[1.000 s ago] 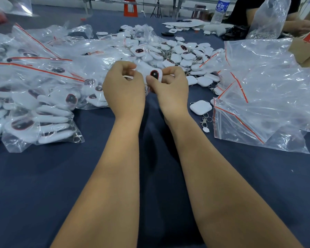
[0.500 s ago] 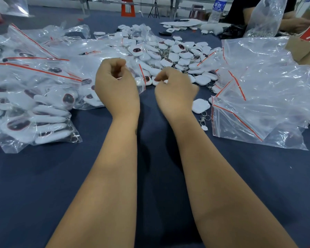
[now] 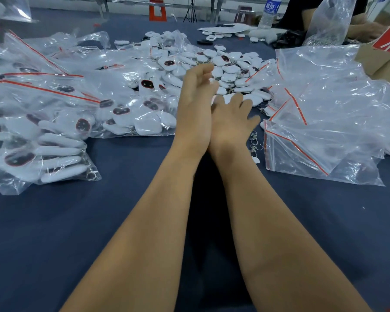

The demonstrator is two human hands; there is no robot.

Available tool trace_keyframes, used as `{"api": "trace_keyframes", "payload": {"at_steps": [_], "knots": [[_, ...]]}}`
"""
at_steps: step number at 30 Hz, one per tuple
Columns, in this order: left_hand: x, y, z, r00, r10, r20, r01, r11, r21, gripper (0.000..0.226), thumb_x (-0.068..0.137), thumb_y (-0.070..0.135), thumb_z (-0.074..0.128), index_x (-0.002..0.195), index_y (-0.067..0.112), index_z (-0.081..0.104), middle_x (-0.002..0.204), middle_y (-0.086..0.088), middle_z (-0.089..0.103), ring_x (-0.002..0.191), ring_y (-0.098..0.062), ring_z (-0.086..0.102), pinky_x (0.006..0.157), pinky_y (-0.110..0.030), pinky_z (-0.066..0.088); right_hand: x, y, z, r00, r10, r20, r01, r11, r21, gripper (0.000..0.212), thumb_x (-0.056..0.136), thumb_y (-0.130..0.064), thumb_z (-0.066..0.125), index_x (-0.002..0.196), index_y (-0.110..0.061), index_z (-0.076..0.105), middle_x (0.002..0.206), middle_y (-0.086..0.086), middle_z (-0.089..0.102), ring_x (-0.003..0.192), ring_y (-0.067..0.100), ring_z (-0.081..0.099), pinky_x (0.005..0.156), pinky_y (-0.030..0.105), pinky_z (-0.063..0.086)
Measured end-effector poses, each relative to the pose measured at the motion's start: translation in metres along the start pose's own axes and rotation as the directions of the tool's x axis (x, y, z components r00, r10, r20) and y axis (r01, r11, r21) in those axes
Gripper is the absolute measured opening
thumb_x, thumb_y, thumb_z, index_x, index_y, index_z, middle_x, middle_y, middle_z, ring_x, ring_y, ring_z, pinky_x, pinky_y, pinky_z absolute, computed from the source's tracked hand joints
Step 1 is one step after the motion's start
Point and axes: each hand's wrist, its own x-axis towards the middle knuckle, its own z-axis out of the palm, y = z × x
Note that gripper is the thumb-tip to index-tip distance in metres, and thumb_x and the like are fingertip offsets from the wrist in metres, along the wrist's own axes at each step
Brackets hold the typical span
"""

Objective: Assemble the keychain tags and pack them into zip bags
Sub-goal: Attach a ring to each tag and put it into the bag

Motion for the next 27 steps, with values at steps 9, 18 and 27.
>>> {"api": "trace_keyframes", "payload": {"at_steps": [9,18,27], "knots": [[0.025,-0.017,-0.019,0.915,-0.315,-0.253,0.255,0.936,-0.243,0.013,0.1,0.027,0.047,0.106,0.025,0.058,0.107,0.003,0.058,0.098,-0.01,0.056,0.095,-0.027,0.043,0.004,-0.005,0.0,0.997,-0.033,-0.074,0.075,0.729,0.68,0.043,0.085,0.0,0.05,0.127,-0.008,0.052,0.127,0.009,0.05,0.113,0.026,0.052,0.09,0.026,0.04],[0.023,-0.015,-0.019,0.91,-0.387,-0.15,0.353,0.911,-0.212,0.02,0.095,0.006,0.051,0.108,0.01,0.066,0.106,-0.012,0.067,0.09,-0.02,0.061,0.079,-0.03,0.048,0.011,-0.006,0.004,0.949,0.052,0.312,-0.305,-0.106,0.946,0.039,0.082,0.013,0.061,0.118,-0.002,0.055,0.109,0.019,0.062,0.089,0.027,0.063,0.083,0.041,0.054],[0.024,-0.018,-0.021,0.913,-0.399,-0.089,0.37,0.898,-0.237,0.025,0.092,0.001,0.048,0.1,0.01,0.07,0.096,-0.008,0.073,0.091,-0.02,0.068,0.091,-0.032,0.056,0.01,-0.003,0.003,0.972,0.013,0.235,-0.23,-0.164,0.959,0.018,0.084,0.009,0.065,0.099,-0.002,0.067,0.091,0.015,0.067,0.085,0.025,0.063,0.09,0.041,0.053]]}}
